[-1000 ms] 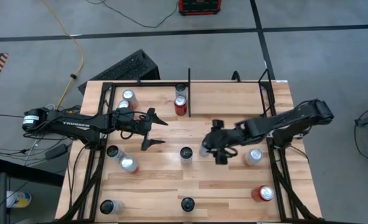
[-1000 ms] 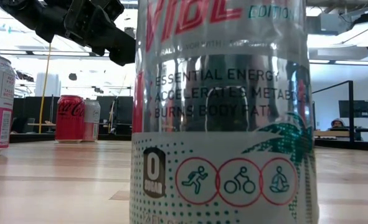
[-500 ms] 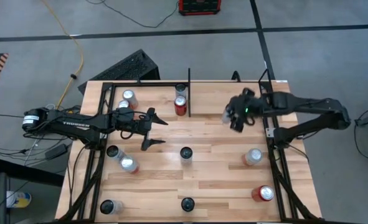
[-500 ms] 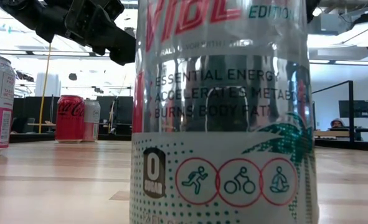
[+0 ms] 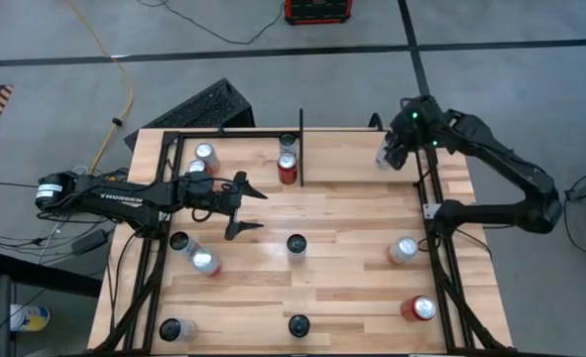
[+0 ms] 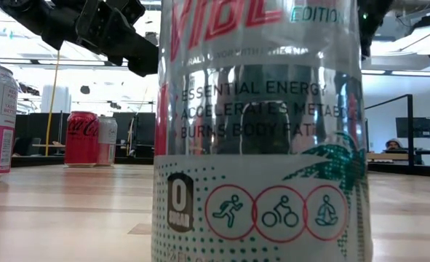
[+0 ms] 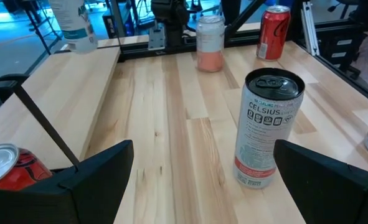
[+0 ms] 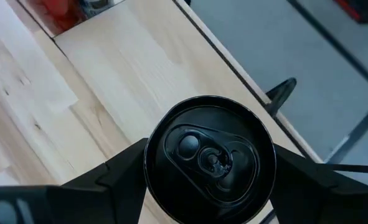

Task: Place canned beverage on shelf
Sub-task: Put the black blue soda can on the shelf

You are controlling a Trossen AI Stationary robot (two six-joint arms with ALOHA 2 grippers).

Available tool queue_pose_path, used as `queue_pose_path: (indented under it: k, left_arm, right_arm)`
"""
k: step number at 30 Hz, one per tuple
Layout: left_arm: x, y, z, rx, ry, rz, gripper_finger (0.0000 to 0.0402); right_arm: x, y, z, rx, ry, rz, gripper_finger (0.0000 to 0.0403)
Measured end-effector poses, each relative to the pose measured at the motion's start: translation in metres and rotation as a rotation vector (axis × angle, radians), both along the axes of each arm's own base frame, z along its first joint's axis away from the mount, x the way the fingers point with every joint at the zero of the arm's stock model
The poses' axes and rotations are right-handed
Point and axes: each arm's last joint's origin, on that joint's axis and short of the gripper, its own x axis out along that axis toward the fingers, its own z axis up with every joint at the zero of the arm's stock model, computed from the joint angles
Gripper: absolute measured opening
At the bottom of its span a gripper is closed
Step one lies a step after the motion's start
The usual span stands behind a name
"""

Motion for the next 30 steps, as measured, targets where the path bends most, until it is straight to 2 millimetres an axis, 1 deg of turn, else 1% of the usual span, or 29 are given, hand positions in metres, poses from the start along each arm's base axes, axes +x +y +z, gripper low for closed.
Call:
queue_pose_path:
  k: [5,9,17,25,30]
  left_arm:
    - [0.0,0.0,0.0,0.003,0.0,0.012,0.0373]
    - [0.0,0.0,0.0,0.0,0.001,0.013,0.0373]
    - [0.0,0.0,0.0,-0.009,0.001,0.015,0.0373]
    - [0.0,0.0,-0.002,-0.024,0.017,0.018,0.0373]
    - [-0.001,0.0,-0.003,-0.028,0.03,0.019,0.0373]
  right_arm:
    - [-0.008,-0.021,-0.025,0.047,0.023,-0.084,0.0291]
    - [-0.01,-0.028,-0.037,0.064,0.063,-0.103,0.0291]
    - [-0.009,-0.033,-0.037,0.04,0.055,-0.106,0.0293]
    - [-0.008,-0.034,-0.037,0.032,0.049,-0.113,0.0324]
    - [-0.008,-0.034,-0.036,0.028,0.045,-0.116,0.0331]
